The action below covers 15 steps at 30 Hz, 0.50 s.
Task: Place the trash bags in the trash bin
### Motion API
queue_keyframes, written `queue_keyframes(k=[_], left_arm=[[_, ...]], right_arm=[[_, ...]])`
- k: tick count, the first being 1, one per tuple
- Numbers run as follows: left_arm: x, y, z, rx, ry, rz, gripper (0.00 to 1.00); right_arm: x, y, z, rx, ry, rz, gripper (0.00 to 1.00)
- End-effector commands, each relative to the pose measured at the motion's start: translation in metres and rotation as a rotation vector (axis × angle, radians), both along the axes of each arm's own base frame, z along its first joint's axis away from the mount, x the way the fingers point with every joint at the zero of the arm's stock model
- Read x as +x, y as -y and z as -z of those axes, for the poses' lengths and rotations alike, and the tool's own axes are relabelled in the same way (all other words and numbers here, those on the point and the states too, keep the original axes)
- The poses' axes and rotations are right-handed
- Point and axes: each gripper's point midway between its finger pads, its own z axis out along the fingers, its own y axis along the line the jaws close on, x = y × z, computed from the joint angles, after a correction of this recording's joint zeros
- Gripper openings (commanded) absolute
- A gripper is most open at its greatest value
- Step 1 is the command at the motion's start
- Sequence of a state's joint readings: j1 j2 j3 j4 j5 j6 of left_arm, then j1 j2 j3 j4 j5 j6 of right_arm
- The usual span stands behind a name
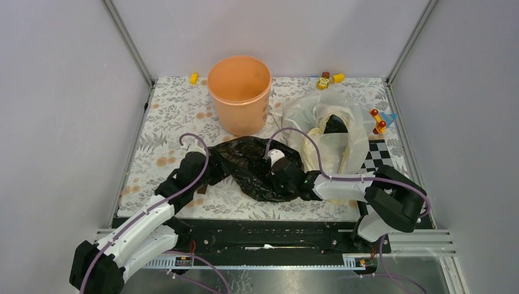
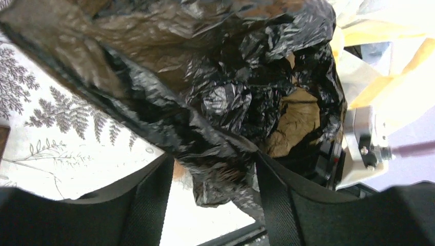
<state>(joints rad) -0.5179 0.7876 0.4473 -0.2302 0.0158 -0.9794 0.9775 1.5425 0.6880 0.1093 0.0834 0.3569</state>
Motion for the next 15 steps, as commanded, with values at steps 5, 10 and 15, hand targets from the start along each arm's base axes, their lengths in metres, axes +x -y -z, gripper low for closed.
queue_keyframes(k=[5, 10, 15], left_arm=[[0.029, 0.014, -0.052, -0.004, 0.239, 0.065, 0.09], [0.024, 0.028, -0.080, 0.044, 0.297, 0.223, 0.00], [0.002, 0.055, -0.113, -0.048, 0.351, 0.428, 0.00]], right_arm=[[-0.018, -0.009, 0.007, 0.009, 0.010, -0.042, 0.01], [-0.015, -0.005, 0.013, -0.039, 0.012, -0.030, 0.01], [0.004, 0.011, 0.017, -0.144, 0.058, 0.093, 0.00]])
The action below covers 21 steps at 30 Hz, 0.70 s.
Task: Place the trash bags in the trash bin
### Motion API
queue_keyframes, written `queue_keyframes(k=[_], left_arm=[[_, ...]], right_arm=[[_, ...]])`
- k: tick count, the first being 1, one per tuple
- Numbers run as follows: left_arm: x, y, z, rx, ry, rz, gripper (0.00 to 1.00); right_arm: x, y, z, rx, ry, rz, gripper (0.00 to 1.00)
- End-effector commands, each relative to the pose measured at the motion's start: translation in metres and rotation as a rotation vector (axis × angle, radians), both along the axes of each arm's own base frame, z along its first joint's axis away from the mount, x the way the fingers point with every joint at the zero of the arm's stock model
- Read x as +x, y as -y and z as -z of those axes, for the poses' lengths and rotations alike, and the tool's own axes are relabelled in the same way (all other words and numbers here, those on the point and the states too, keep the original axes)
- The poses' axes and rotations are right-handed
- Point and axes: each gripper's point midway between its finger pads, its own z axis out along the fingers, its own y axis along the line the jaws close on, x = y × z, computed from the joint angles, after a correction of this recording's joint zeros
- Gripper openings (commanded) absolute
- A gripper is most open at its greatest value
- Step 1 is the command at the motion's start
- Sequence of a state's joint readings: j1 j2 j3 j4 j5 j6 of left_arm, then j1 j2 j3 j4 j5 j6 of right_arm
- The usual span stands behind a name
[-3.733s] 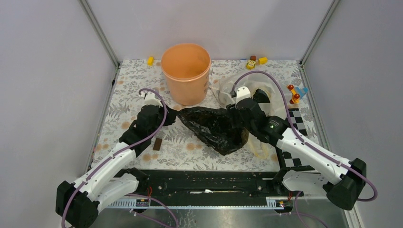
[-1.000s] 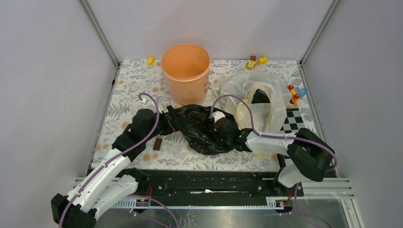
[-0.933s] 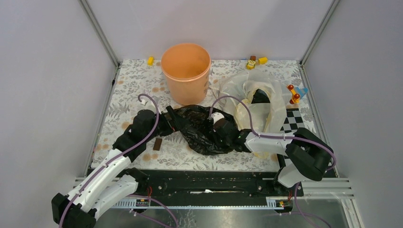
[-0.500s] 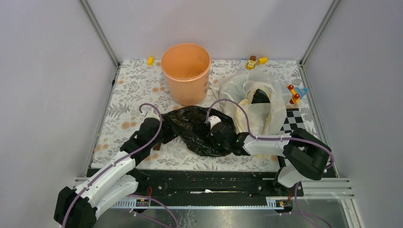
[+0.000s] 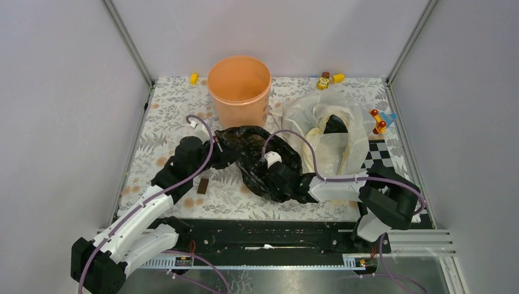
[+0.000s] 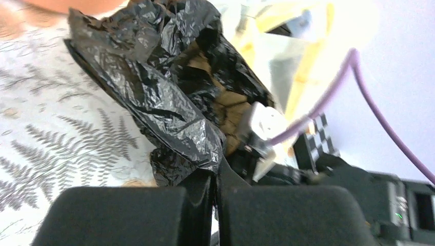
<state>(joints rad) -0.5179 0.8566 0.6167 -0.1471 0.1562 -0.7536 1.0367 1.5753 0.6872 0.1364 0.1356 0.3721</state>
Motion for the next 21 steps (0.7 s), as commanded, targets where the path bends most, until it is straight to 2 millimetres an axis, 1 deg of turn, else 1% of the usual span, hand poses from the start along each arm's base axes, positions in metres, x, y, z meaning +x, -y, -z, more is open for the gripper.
queue_keyframes(k=[1, 3, 5, 7, 8, 10, 12, 13, 14, 17, 19, 21], left_arm=[[-0.020, 0.027, -0.048, -0.064, 0.109, 0.239, 0.00], [-0.029, 0.031, -0.066, -0.084, 0.144, 0.290, 0.00], [-0.041, 0.034, -0.087, -0.108, 0.201, 0.360, 0.00], [-0.054, 0.037, -0.106, -0.126, 0.250, 0.431, 0.00], [-0.060, 0.037, -0.112, -0.131, 0.264, 0.456, 0.00], [-0.066, 0.036, -0.117, -0.130, 0.272, 0.475, 0.00], [-0.066, 0.033, -0.111, -0.108, 0.248, 0.465, 0.00], [-0.064, 0.032, -0.104, -0.091, 0.228, 0.452, 0.00], [-0.061, 0.030, -0.094, -0.069, 0.204, 0.433, 0.00], [-0.051, 0.022, -0.057, 0.016, 0.103, 0.370, 0.00], [-0.048, 0.018, -0.034, 0.062, 0.049, 0.354, 0.00], [-0.047, 0.017, -0.017, 0.082, 0.019, 0.351, 0.00]], right_arm=[[0.016, 0.025, 0.011, -0.149, 0.046, 0.130, 0.00], [0.021, 0.028, 0.012, -0.172, 0.059, 0.151, 0.00], [0.019, 0.035, 0.016, -0.215, 0.050, 0.162, 0.00], [0.021, 0.039, 0.016, -0.233, 0.056, 0.178, 0.00], [0.022, 0.042, 0.016, -0.242, 0.062, 0.190, 0.00], [0.025, 0.046, 0.013, -0.249, 0.076, 0.212, 0.00], [0.027, 0.048, 0.008, -0.245, 0.091, 0.227, 0.00], [0.028, 0.049, 0.005, -0.241, 0.100, 0.232, 0.00], [0.030, 0.049, 0.000, -0.231, 0.109, 0.241, 0.00], [0.034, 0.049, -0.015, -0.194, 0.146, 0.253, 0.02], [0.036, 0.047, -0.029, -0.153, 0.174, 0.250, 0.07], [0.036, 0.044, -0.045, -0.114, 0.197, 0.224, 0.13]])
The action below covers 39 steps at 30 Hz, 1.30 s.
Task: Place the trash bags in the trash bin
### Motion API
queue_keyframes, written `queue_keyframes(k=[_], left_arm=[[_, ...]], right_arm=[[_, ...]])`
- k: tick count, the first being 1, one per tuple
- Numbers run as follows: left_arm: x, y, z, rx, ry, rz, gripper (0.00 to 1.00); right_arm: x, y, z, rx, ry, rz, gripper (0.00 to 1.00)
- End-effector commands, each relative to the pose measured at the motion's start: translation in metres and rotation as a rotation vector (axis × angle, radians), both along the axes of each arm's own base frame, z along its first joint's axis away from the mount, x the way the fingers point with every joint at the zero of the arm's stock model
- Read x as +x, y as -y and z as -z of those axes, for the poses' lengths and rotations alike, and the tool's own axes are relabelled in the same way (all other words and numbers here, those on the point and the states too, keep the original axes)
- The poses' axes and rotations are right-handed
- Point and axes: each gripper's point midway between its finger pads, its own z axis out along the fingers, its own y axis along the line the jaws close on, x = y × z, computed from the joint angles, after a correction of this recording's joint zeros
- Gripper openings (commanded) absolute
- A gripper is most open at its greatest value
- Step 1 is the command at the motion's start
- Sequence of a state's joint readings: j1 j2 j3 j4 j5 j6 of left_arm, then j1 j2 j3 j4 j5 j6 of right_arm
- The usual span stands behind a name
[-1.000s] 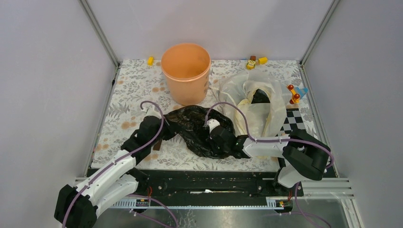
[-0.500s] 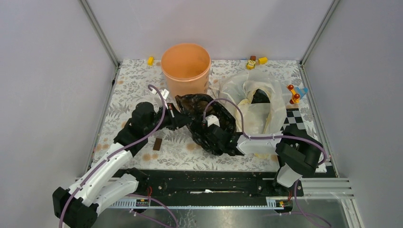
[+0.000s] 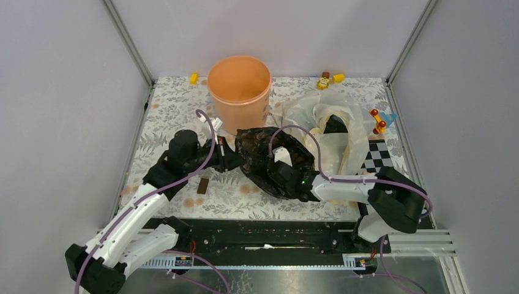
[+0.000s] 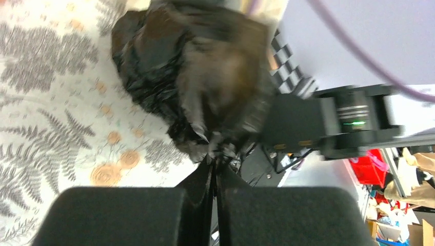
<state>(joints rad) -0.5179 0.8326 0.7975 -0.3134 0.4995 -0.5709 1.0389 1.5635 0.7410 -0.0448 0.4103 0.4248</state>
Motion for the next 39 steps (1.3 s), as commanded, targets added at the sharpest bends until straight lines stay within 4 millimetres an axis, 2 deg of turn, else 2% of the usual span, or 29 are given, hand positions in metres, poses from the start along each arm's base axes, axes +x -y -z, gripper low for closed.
queue_keyframes(k=[1, 5, 8, 11, 13, 15, 21, 23, 25, 28, 34, 39], left_arm=[[0.004, -0.011, 0.050, 0.117, -0.075, -0.043, 0.00], [0.008, -0.016, 0.070, 0.153, -0.106, -0.080, 0.00], [0.012, -0.020, 0.076, 0.178, -0.120, -0.116, 0.00], [0.016, -0.026, 0.078, 0.196, -0.120, -0.159, 0.00], [0.018, -0.032, 0.081, 0.215, -0.126, -0.191, 0.00], [0.019, -0.034, 0.083, 0.229, -0.128, -0.207, 0.00], [0.018, -0.034, 0.083, 0.230, -0.133, -0.204, 0.00], [0.018, -0.034, 0.083, 0.229, -0.135, -0.204, 0.00], [0.018, -0.034, 0.084, 0.230, -0.137, -0.202, 0.00], [0.017, -0.033, 0.085, 0.230, -0.140, -0.199, 0.00], [0.018, -0.035, 0.087, 0.237, -0.154, -0.217, 0.00], [0.020, -0.039, 0.090, 0.250, -0.165, -0.246, 0.00]], right_arm=[[0.009, -0.001, -0.048, 0.080, 0.104, -0.011, 0.15], [0.005, -0.009, -0.081, 0.159, 0.135, -0.067, 0.27], [0.006, -0.008, -0.108, 0.200, 0.169, -0.069, 0.42], [0.012, 0.006, -0.128, 0.193, 0.220, -0.008, 0.54], [0.021, 0.024, -0.138, 0.169, 0.254, 0.073, 0.73], [0.028, 0.041, -0.144, 0.163, 0.251, 0.134, 0.78], [0.045, 0.083, -0.150, 0.280, 0.166, 0.244, 0.81], [0.049, 0.093, -0.145, 0.300, 0.122, 0.270, 0.82], [0.050, 0.094, -0.137, 0.313, 0.076, 0.271, 0.79], [0.047, 0.086, -0.130, 0.342, 0.018, 0.246, 0.74], [0.048, 0.076, -0.116, 0.362, -0.035, 0.253, 0.57], [0.053, 0.083, -0.100, 0.302, -0.040, 0.289, 0.55]])
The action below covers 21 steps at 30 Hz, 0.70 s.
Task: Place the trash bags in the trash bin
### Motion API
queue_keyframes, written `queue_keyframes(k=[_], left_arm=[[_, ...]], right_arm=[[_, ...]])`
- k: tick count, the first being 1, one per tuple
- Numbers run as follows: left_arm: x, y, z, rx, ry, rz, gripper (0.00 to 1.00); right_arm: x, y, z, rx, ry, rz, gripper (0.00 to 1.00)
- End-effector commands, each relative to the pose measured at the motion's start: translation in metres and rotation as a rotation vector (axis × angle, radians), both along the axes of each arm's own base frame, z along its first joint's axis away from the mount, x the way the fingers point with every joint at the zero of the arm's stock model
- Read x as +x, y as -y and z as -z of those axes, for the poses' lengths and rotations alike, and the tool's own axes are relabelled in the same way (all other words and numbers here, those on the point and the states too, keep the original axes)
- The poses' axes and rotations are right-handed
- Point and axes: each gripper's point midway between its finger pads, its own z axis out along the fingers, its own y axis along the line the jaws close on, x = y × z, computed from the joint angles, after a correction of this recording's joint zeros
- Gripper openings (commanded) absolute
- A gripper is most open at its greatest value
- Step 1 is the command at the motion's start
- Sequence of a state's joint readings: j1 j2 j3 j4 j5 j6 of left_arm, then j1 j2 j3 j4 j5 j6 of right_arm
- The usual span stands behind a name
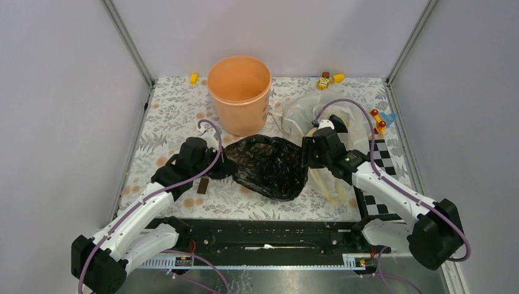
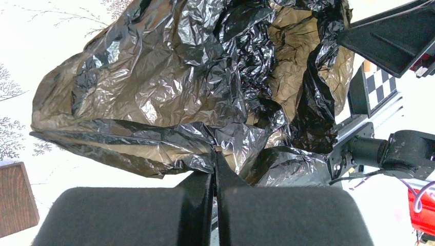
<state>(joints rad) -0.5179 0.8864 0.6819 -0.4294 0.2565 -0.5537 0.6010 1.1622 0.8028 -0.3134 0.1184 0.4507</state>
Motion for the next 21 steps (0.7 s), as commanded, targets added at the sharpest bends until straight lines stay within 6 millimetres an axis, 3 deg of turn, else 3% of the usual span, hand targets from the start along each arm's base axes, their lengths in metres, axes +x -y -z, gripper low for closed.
queue_keyframes(k=[1, 4, 8, 10, 11, 14, 18, 21], left_arm=[[0.006, -0.004, -0.006, 0.006, 0.016, -0.039, 0.00], [0.006, -0.004, -0.004, 0.010, 0.010, -0.040, 0.00], [0.008, -0.005, -0.003, 0.022, 0.002, -0.048, 0.03], [0.012, -0.011, -0.005, 0.038, 0.003, -0.093, 0.10], [0.015, -0.016, -0.006, 0.050, 0.008, -0.129, 0.15], [0.023, -0.034, -0.018, 0.069, 0.052, -0.245, 0.47], [0.030, -0.054, -0.051, 0.043, 0.170, -0.370, 0.88], [0.033, -0.054, -0.075, -0.036, 0.258, -0.389, 0.96]], right_arm=[[0.006, 0.001, 0.009, -0.015, -0.008, 0.021, 0.56], [0.004, -0.007, 0.015, -0.003, -0.031, -0.013, 0.54], [0.006, -0.016, 0.002, 0.024, -0.021, -0.055, 0.11], [0.010, -0.018, -0.017, 0.045, 0.021, -0.061, 0.00], [0.012, -0.019, -0.028, 0.055, 0.043, -0.065, 0.00], [0.010, -0.022, -0.051, 0.079, 0.078, -0.091, 0.00], [0.007, -0.025, -0.051, 0.084, 0.062, -0.120, 0.00], [0.004, -0.029, -0.042, 0.085, 0.032, -0.138, 0.00]])
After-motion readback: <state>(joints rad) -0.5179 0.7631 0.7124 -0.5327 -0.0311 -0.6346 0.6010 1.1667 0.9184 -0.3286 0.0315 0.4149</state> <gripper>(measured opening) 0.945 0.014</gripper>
